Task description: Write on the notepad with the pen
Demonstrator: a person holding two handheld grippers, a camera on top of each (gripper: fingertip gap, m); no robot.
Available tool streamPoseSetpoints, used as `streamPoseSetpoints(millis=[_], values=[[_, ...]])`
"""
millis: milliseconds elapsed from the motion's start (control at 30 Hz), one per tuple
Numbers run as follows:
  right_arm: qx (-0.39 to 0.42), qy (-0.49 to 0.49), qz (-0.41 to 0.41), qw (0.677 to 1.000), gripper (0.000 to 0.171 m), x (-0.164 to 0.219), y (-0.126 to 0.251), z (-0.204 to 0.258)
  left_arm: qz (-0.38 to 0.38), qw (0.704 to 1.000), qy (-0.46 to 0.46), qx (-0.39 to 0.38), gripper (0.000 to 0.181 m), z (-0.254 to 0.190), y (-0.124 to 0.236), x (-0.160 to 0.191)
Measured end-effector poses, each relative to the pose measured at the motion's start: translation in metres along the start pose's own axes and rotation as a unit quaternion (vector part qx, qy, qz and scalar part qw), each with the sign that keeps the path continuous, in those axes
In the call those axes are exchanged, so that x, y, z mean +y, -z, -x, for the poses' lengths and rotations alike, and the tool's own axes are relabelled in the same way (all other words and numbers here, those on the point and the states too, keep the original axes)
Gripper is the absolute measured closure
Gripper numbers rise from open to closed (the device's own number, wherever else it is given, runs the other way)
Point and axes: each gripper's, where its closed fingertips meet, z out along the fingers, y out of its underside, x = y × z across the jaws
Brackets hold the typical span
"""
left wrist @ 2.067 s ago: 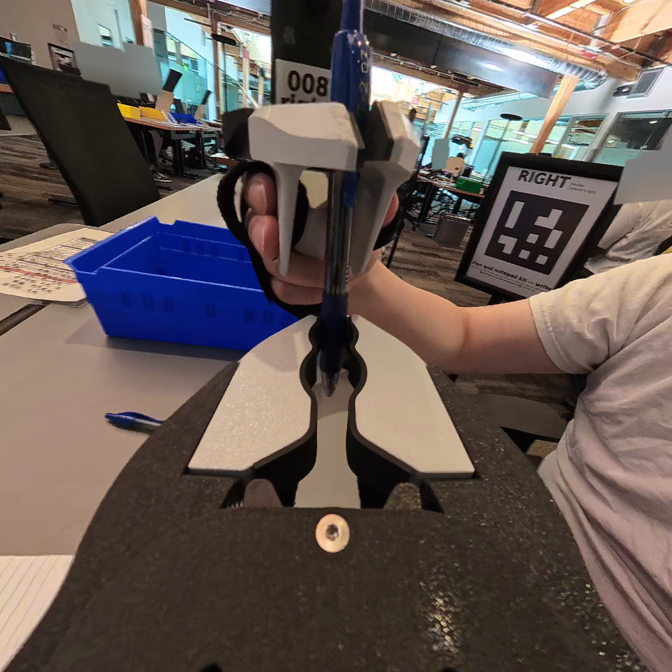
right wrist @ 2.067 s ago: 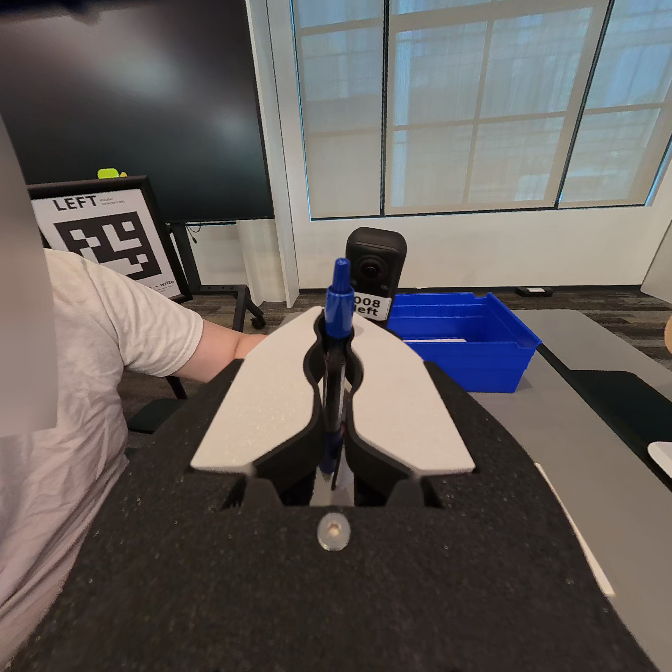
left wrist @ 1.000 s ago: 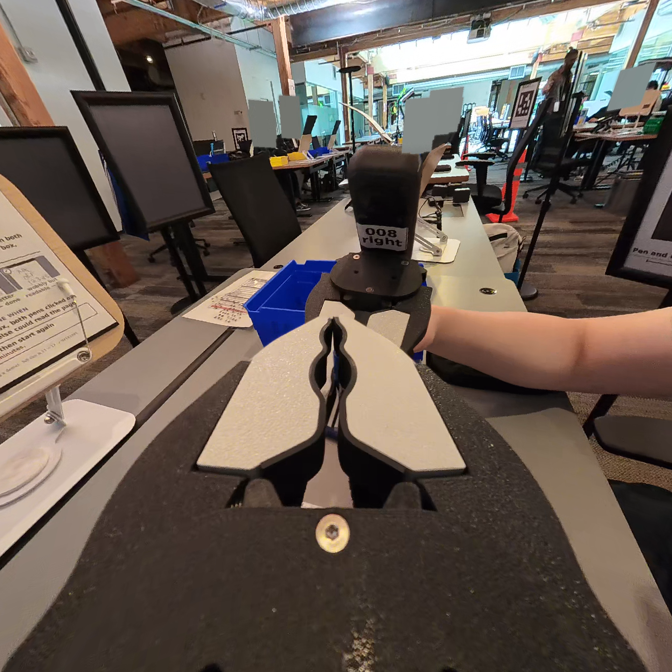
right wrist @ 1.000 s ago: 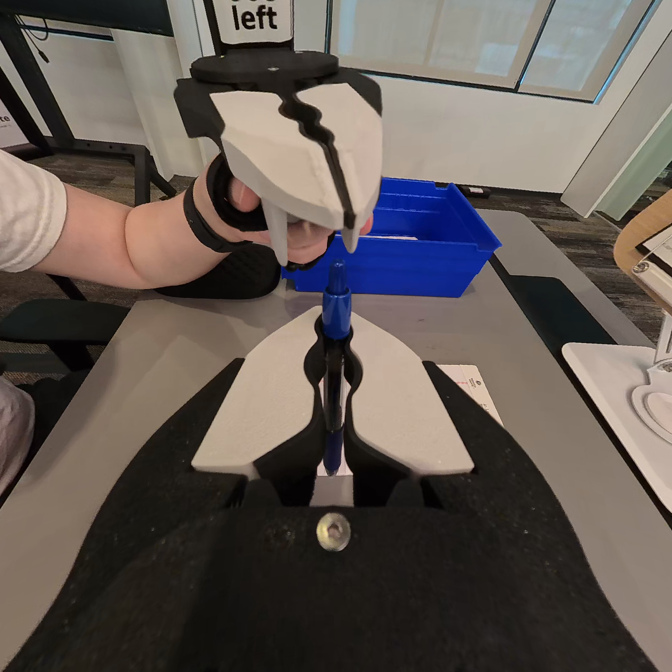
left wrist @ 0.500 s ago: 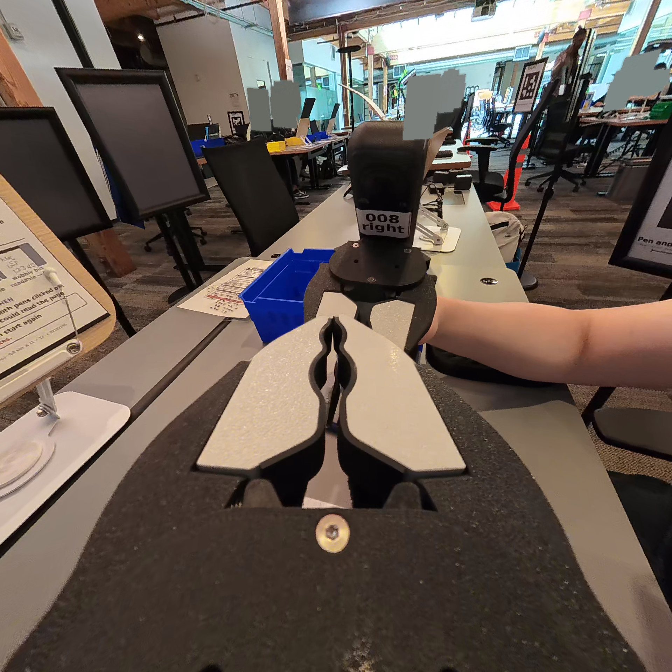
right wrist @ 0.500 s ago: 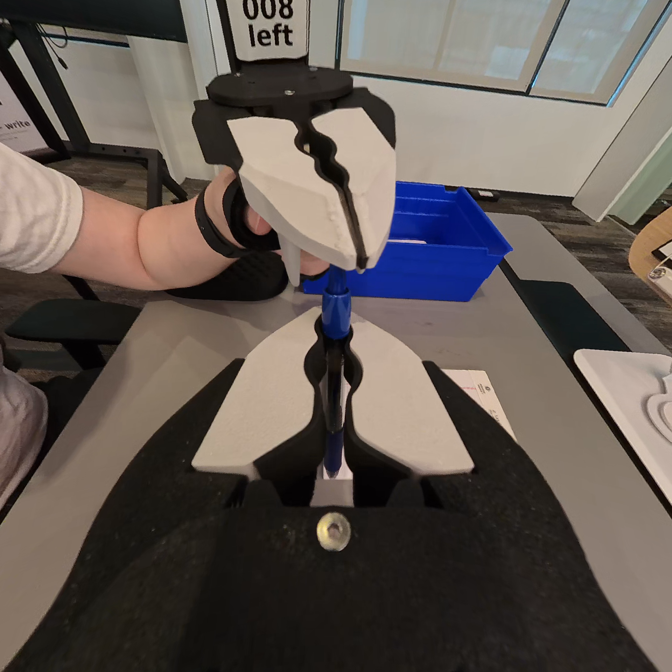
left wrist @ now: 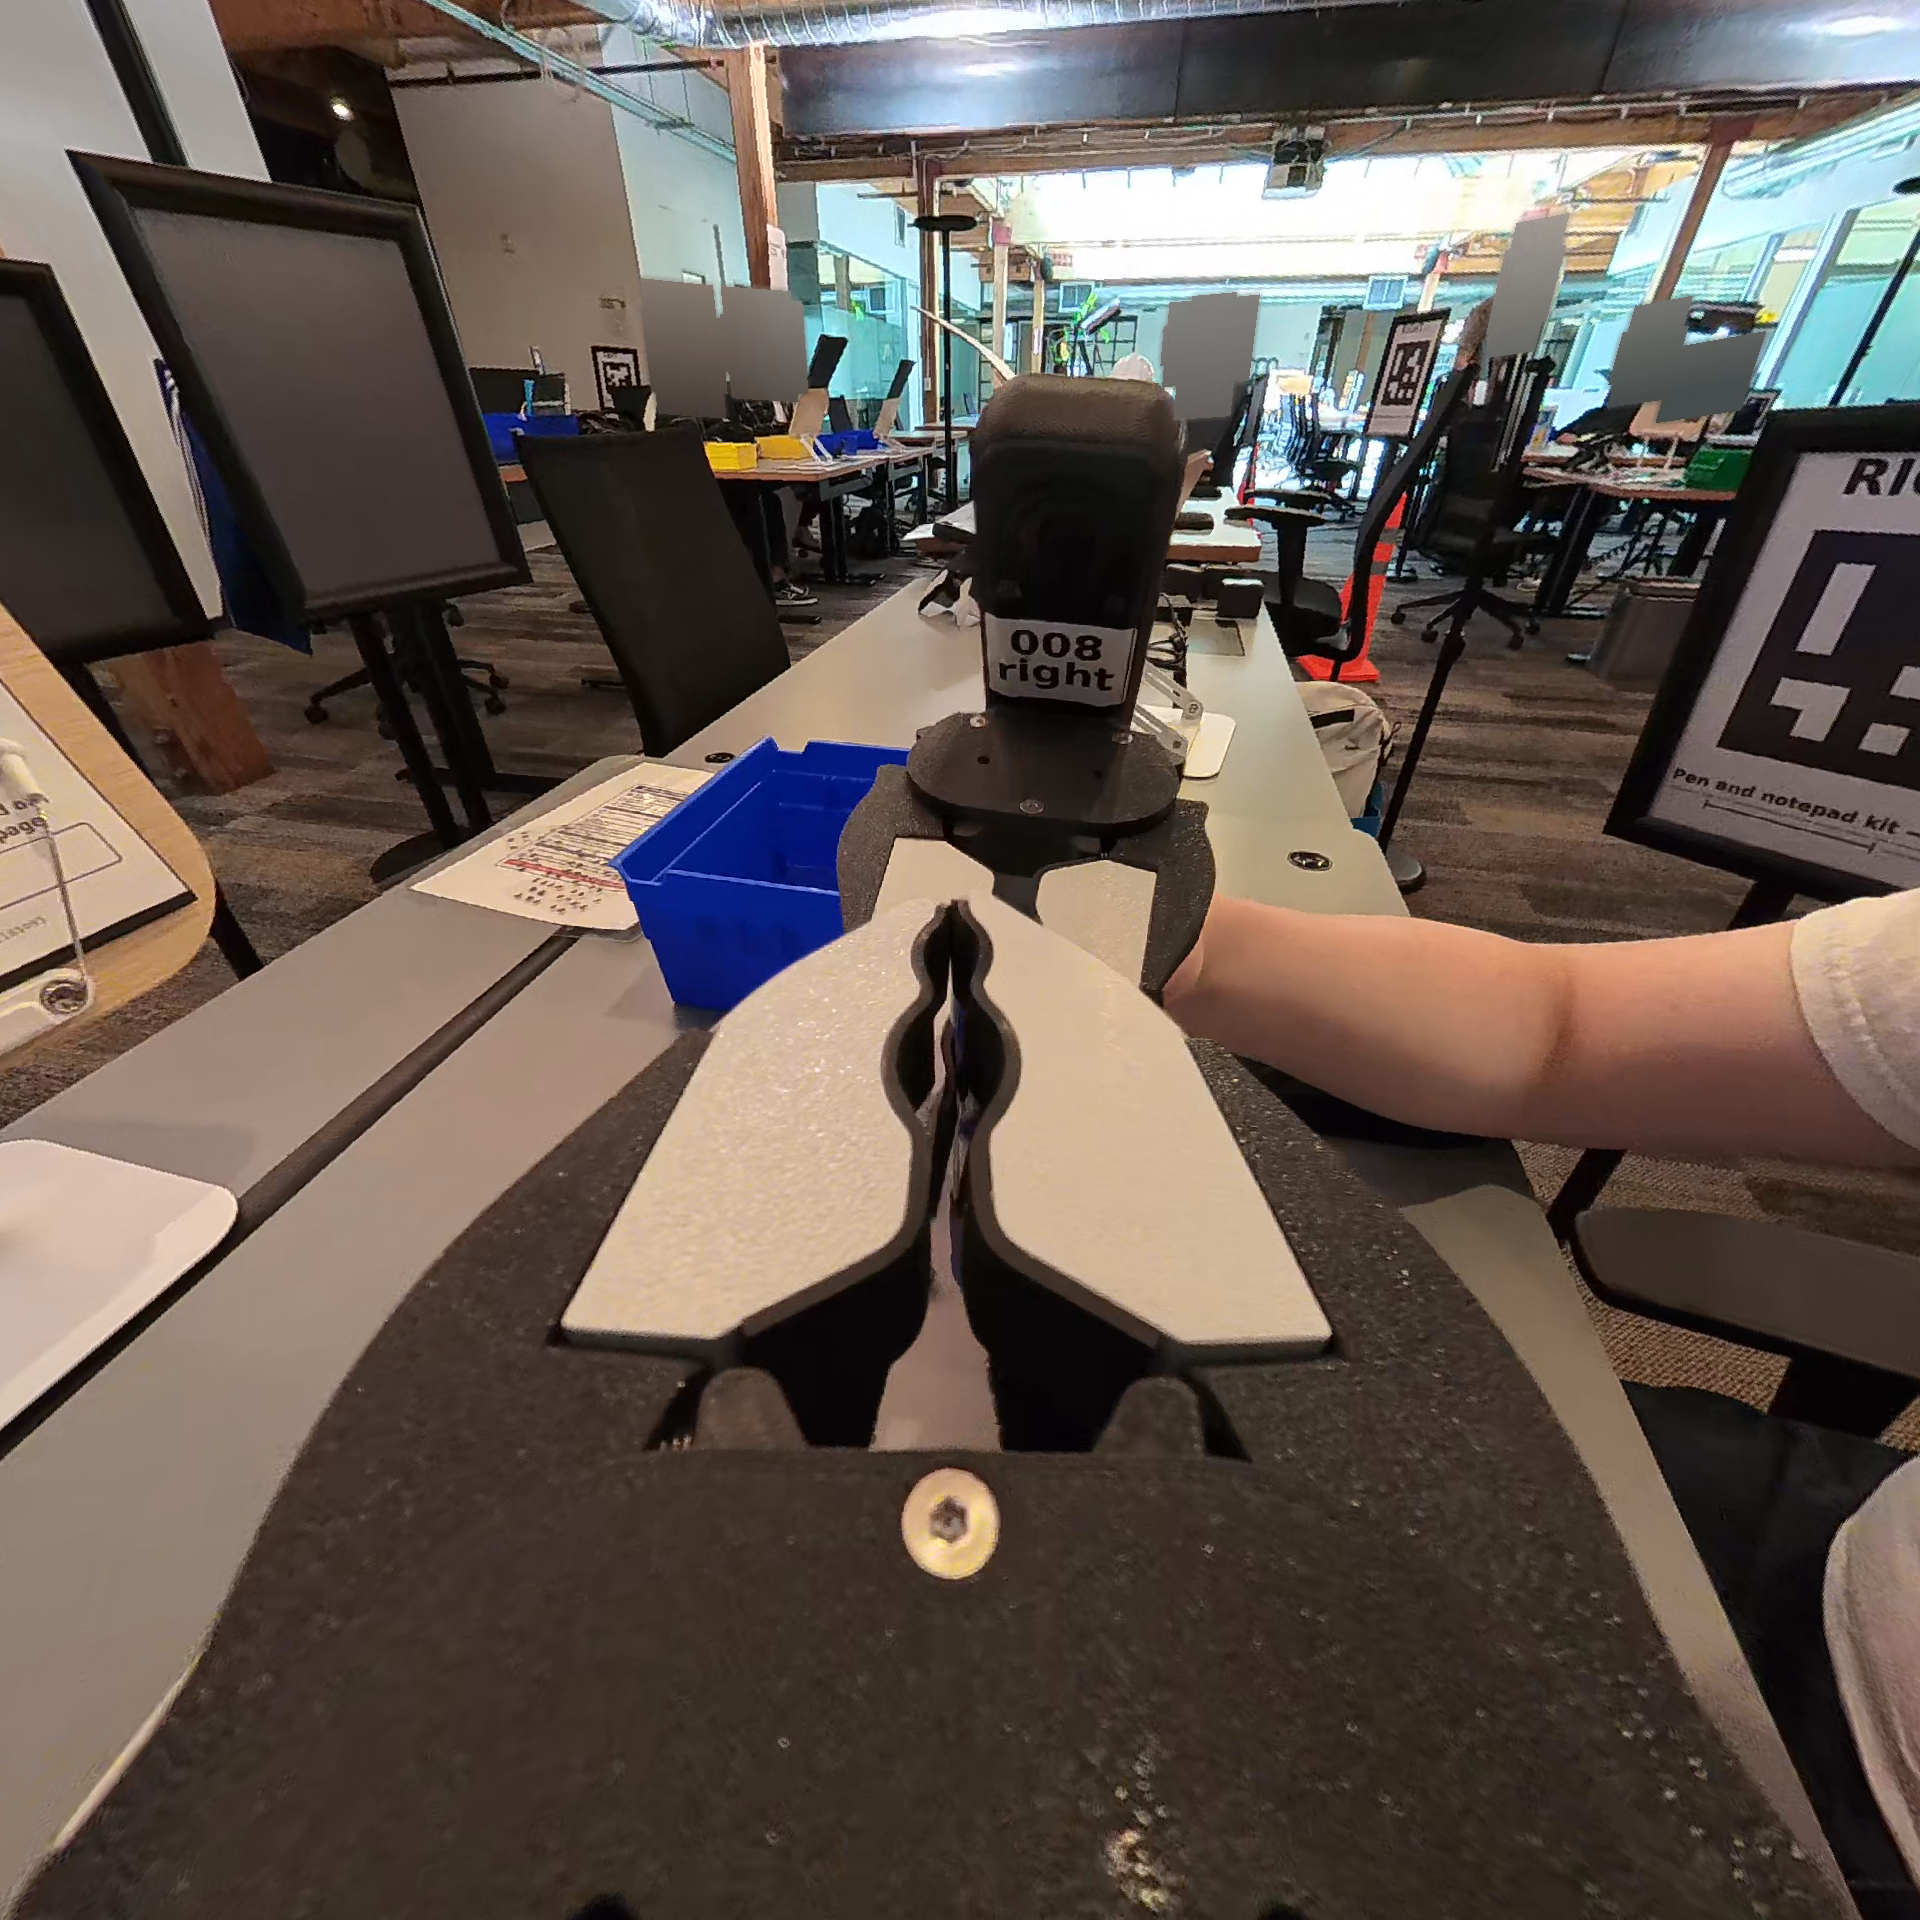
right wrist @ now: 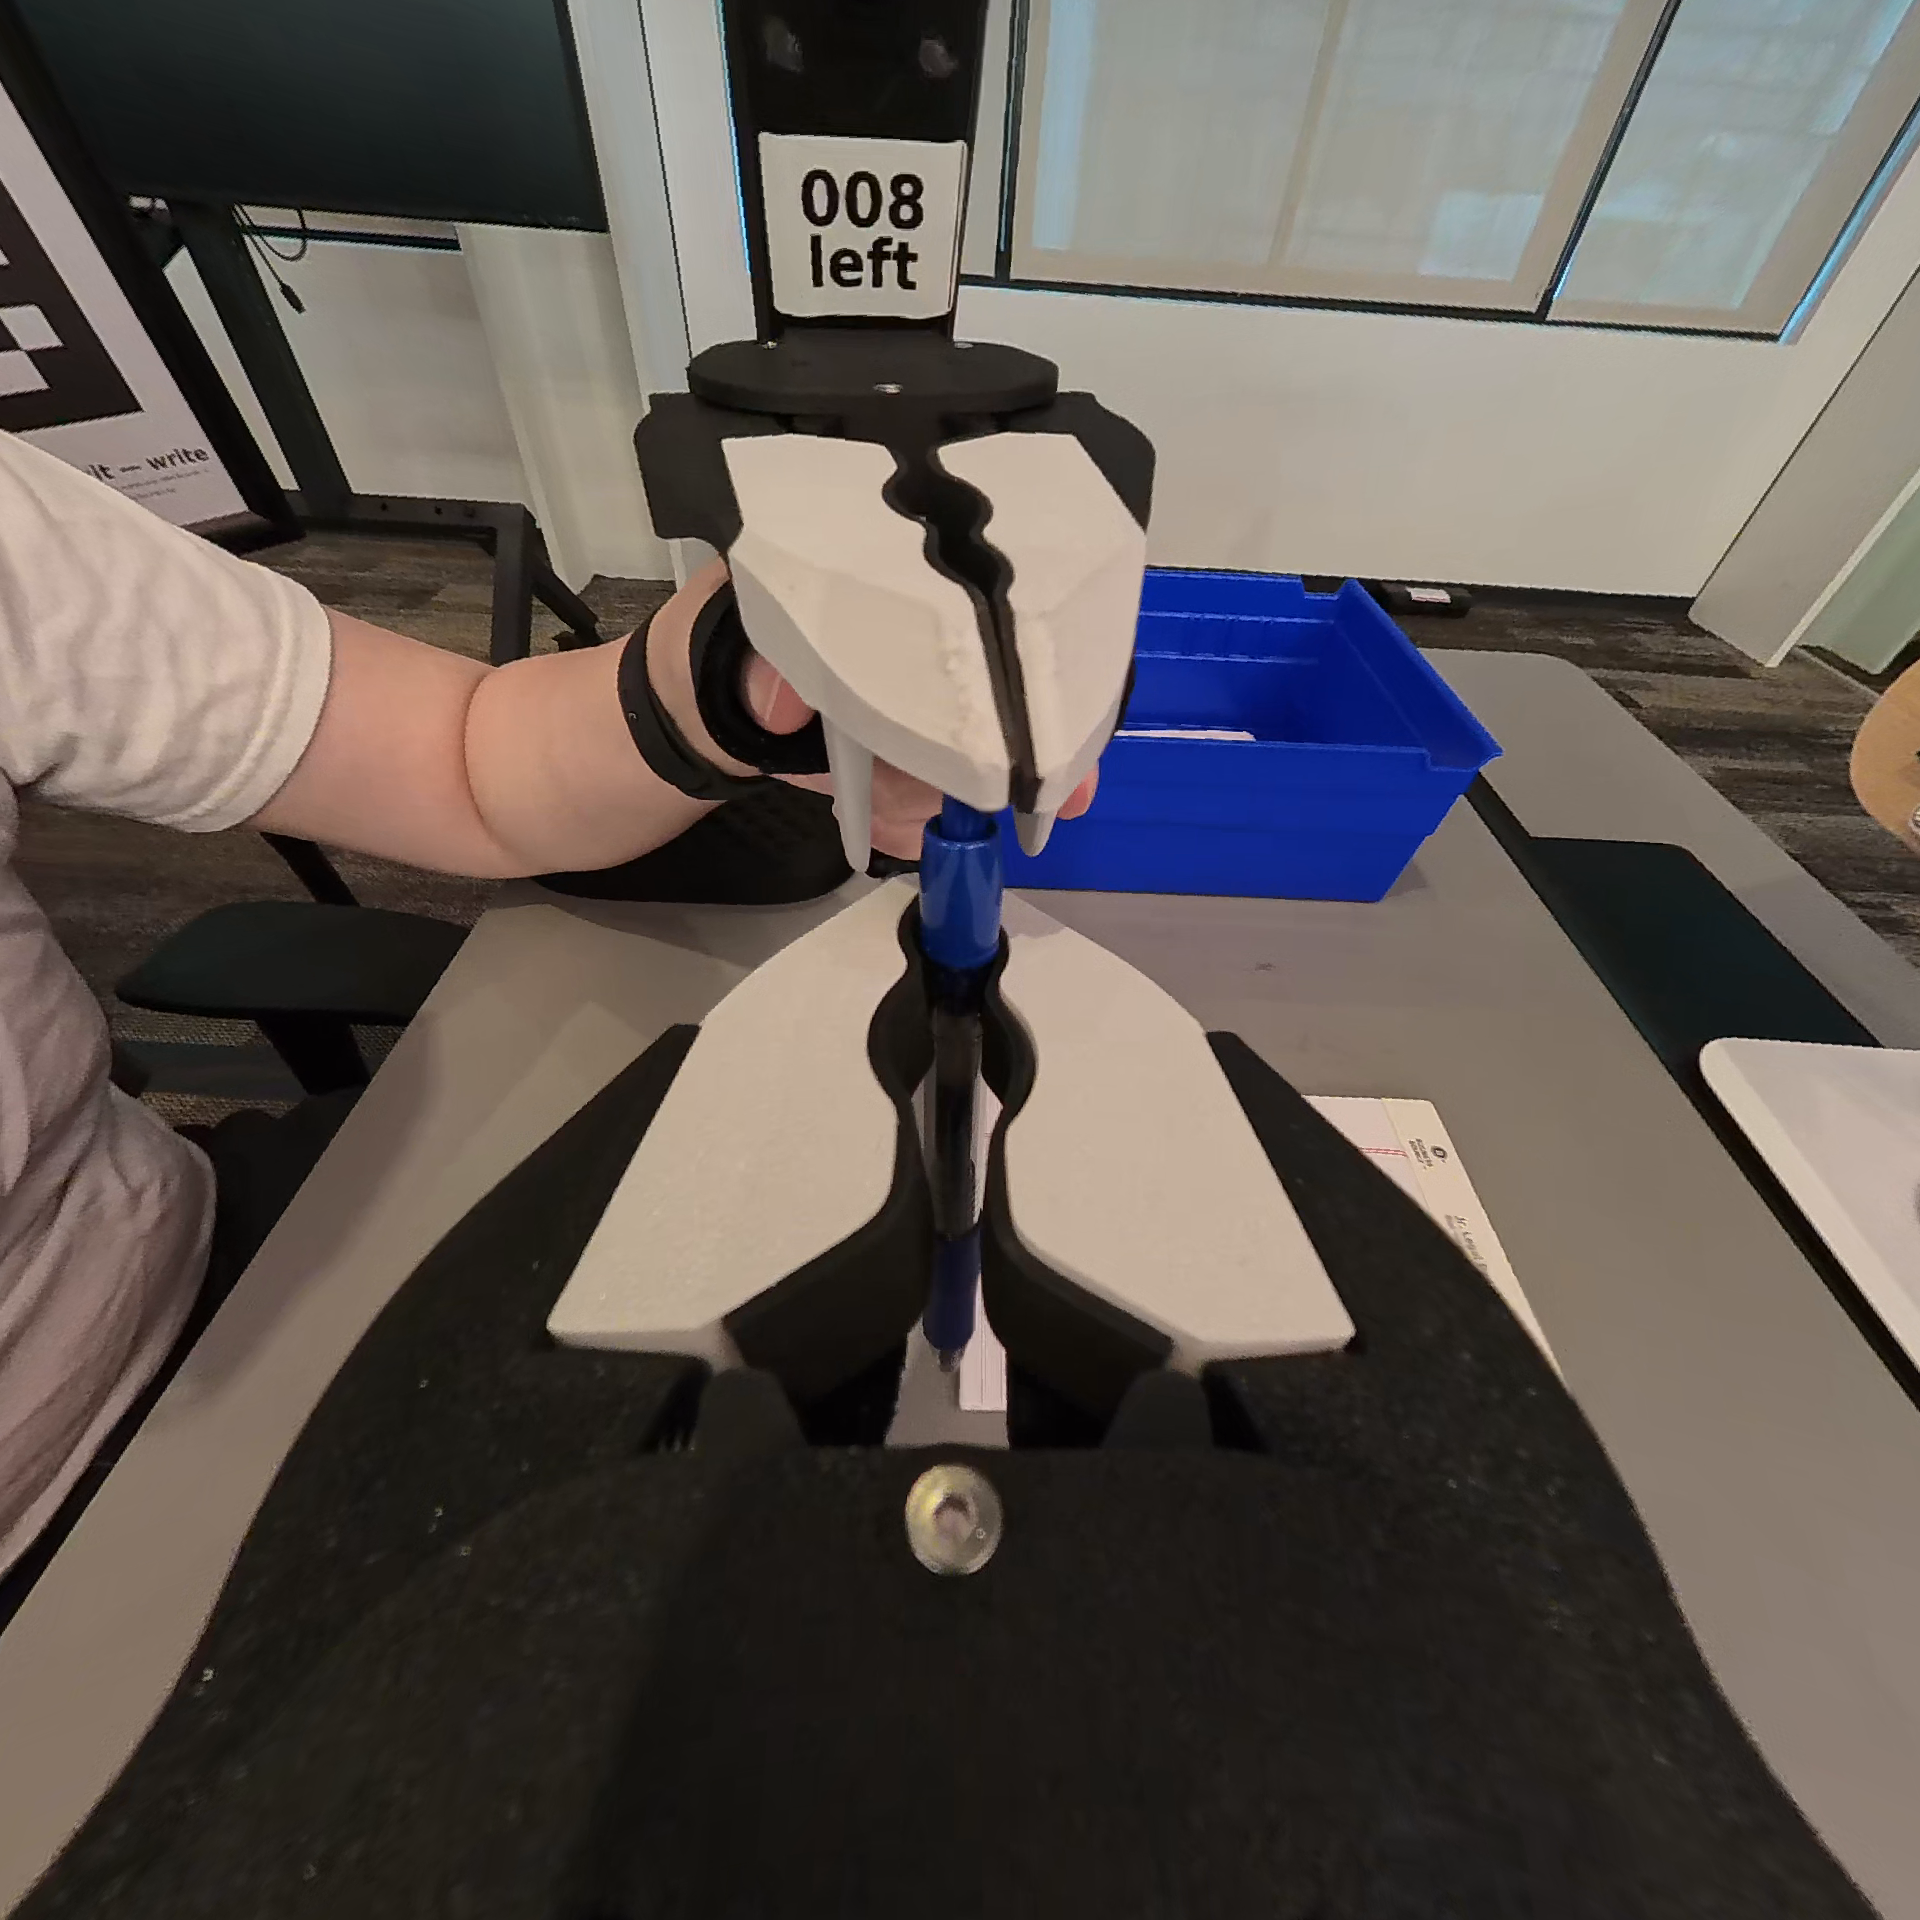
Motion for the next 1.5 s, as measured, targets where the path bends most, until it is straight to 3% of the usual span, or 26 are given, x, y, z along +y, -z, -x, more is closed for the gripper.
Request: streamPoseSetpoints(millis=[400, 633, 733, 833, 1000, 1200, 1500], values=[[-0.005, -0.009, -0.003, 1.000, 0.167, -0.001, 0.001, 0.000, 0.001, 1.000, 0.003, 0.001, 0.181, 0.001, -0.002, 0.002], [-0.003, -0.077, -0.033, 0.996, 0.167, 0.001, 0.012, -0.018, -0.055, 0.997, -0.046, -0.027, 0.181, -0.010, 0.022, -0.042], [-0.004, -0.144, -0.088, 0.986, 0.167, -0.009, 0.026, -0.032, -0.048, 0.994, -0.062, -0.076, 0.181, -0.002, 0.042, -0.056], [0.038, -0.145, -0.098, 0.984, 0.167, -0.013, 0.037, -0.044, -0.038, 0.986, -0.079, -0.142, 0.181, 0.014, 0.065, -0.066], [0.131, -0.046, -0.114, 0.984, 0.167, -0.062, 0.061, -0.045, -0.031, 0.955, -0.099, -0.277, 0.181, 0.055, 0.109, -0.077], [0.182, 0.011, -0.102, 0.978, 0.167, -0.118, 0.085, -0.051, -0.025, 0.951, -0.043, -0.304, 0.181, 0.074, 0.125, -0.069], [0.188, 0.001, -0.073, 0.979, 0.167, -0.071, 0.082, -0.065, 0.012, 0.959, -0.026, -0.282, 0.181, 0.083, 0.101, -0.043]])
